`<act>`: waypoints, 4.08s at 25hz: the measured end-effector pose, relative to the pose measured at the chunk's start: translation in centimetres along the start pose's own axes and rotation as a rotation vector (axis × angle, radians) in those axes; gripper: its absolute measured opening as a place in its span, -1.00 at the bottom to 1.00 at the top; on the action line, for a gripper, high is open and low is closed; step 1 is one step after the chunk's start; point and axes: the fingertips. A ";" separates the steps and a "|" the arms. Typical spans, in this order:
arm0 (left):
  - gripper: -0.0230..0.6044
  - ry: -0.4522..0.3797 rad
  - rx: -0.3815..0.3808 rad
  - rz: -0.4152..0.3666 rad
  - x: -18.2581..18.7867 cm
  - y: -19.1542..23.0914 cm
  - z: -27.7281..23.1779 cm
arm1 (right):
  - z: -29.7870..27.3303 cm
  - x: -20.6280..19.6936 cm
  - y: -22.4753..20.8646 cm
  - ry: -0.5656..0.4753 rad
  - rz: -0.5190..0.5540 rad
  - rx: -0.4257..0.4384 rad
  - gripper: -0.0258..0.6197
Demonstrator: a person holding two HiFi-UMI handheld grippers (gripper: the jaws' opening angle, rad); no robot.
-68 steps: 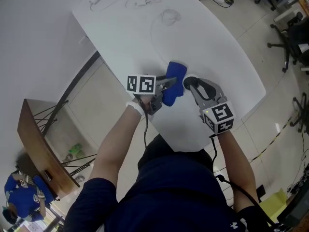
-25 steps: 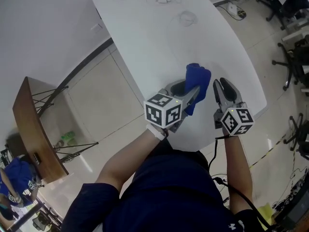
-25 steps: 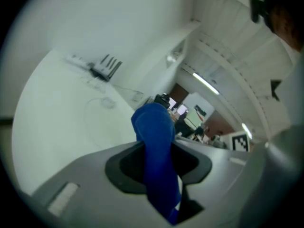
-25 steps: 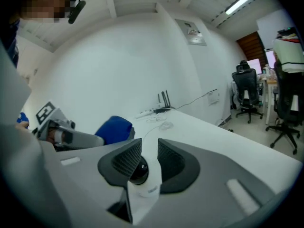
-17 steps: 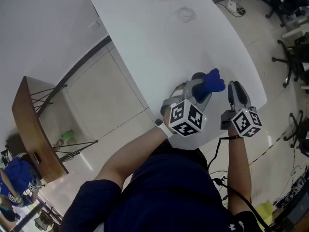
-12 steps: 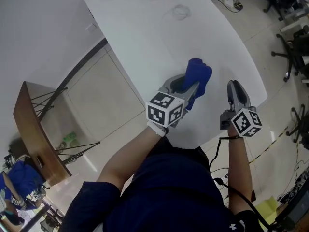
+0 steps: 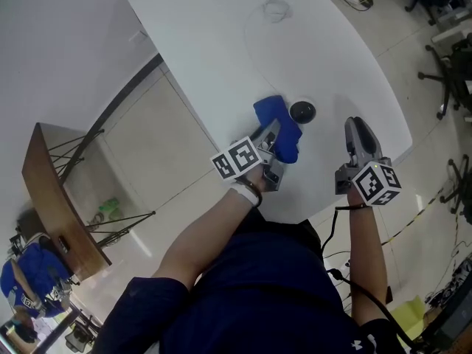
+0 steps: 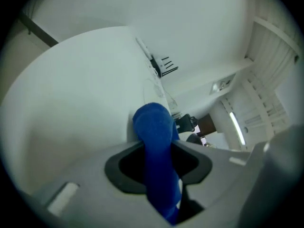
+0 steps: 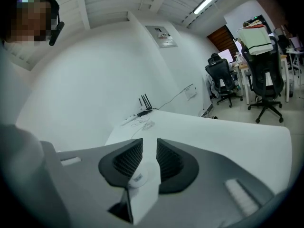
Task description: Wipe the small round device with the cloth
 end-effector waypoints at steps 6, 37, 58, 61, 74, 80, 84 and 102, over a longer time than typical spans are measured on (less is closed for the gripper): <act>-0.47 -0.031 0.007 -0.243 3.0 -2.6 0.7 | 0.5 0.8 0.5 -0.021 0.008 0.001 -0.63; -0.47 0.469 -0.566 -2.235 -11.6 -3.3 1.2 | 5.0 -1.8 -1.3 -0.008 -0.033 -0.088 -0.65; -0.49 0.784 -0.136 -0.227 -13.7 -3.2 3.2 | 9.3 -0.9 -2.0 -0.028 -0.053 -0.154 -0.67; -0.28 0.739 -0.090 -0.553 -12.7 -1.2 2.8 | 9.7 0.0 -1.3 -0.036 -0.029 -0.148 -0.67; -0.23 0.374 -0.430 -1.254 -8.4 -8.4 5.7 | 14.1 -1.8 4.3 -0.030 -0.008 -0.186 -0.68; -0.47 0.286 -0.507 -1.098 -5.4 -10.2 13.1 | 17.0 -4.4 8.7 -0.003 -0.035 -0.130 -0.71; -0.50 0.242 -0.464 -1.008 -4.5 -10.5 17.9 | 18.7 -5.5 12.6 -0.002 -0.067 -0.041 -0.73; -0.58 0.109 -0.467 -0.991 -12.5 -13.3 39.6 | 37.3 -5.0 22.5 -0.218 0.225 0.090 -0.85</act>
Point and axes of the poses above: the fingertips, and each gripper's own axes: z backward along the fingers, y to its left, x out of its top, and after that the axes turned 13 degrees about -y, right-handed
